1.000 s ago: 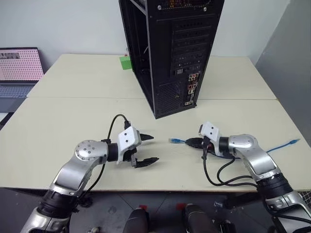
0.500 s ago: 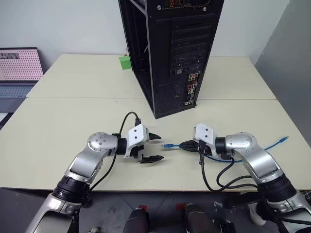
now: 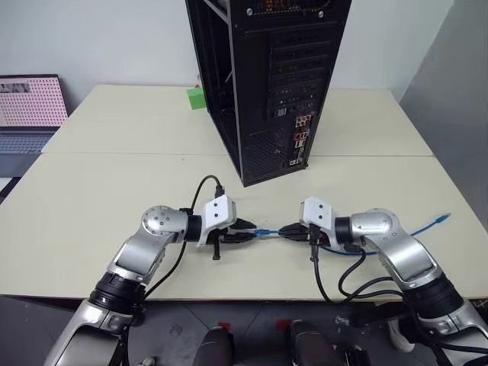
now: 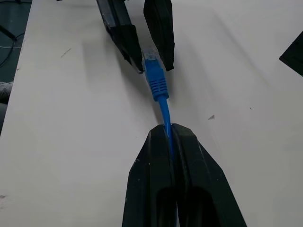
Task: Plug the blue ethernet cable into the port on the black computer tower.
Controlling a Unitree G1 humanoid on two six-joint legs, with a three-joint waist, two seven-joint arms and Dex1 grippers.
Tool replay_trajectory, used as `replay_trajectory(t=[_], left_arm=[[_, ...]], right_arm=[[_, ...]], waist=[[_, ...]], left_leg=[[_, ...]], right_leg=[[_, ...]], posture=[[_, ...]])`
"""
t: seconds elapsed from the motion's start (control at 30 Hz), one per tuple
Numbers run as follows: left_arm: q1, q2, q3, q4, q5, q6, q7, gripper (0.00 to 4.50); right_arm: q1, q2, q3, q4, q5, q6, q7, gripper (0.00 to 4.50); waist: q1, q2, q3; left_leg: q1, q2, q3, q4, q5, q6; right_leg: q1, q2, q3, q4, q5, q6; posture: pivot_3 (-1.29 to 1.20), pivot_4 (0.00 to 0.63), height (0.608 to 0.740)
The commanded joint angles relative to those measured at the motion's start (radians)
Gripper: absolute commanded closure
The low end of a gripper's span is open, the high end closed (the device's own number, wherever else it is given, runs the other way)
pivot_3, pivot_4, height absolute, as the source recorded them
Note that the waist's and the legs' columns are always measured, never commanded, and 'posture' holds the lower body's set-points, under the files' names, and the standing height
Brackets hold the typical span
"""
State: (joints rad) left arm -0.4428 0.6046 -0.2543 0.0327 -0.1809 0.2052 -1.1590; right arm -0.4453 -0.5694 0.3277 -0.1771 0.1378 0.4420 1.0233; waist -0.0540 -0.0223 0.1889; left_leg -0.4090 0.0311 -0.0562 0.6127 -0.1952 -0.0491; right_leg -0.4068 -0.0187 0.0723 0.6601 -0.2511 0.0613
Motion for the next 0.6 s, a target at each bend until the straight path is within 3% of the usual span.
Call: replay_trajectory(t=[0.03, 0.27, 0.6], left_arm=[[-0.015, -0.007, -0.004, -0.001, 0.017, -0.034, 0.004, 4.22], [-0.008, -0.006, 0.000, 0.016, 0.039, -0.078, 0.003, 4.22], [0.016, -0.007, 0.027, -0.012, 0.032, -0.130, 0.021, 4.22]], right_arm=[[-0.026, 0.003, -0.004, -0.045, 0.013, -0.004, 0.008, 4.50], [-0.036, -0.005, 0.008, -0.037, 0.009, -0.002, 0.023, 4.50], [-0.042, -0.057, -0.031, -0.046, 0.042, 0.008, 0.081, 2.48]], waist=[[0.000, 0.000, 0.000], [0.000, 0.000, 0.000], [0.000, 0.000, 0.000]], left_leg=[[0.000, 0.000, 0.000, 0.000, 0.000, 0.000], [0.000, 0.000, 0.000, 0.000, 0.000, 0.000], [0.000, 0.000, 0.000, 0.000, 0.000, 0.000]], right_leg=[[0.000, 0.000, 0.000, 0.000, 0.000, 0.000], [0.000, 0.000, 0.000, 0.000, 0.000, 0.000], [0.000, 0.000, 0.000, 0.000, 0.000, 0.000]], posture=[[0.00, 0.150, 0.740], [0.00, 0.150, 0.740], [0.00, 0.150, 0.740]])
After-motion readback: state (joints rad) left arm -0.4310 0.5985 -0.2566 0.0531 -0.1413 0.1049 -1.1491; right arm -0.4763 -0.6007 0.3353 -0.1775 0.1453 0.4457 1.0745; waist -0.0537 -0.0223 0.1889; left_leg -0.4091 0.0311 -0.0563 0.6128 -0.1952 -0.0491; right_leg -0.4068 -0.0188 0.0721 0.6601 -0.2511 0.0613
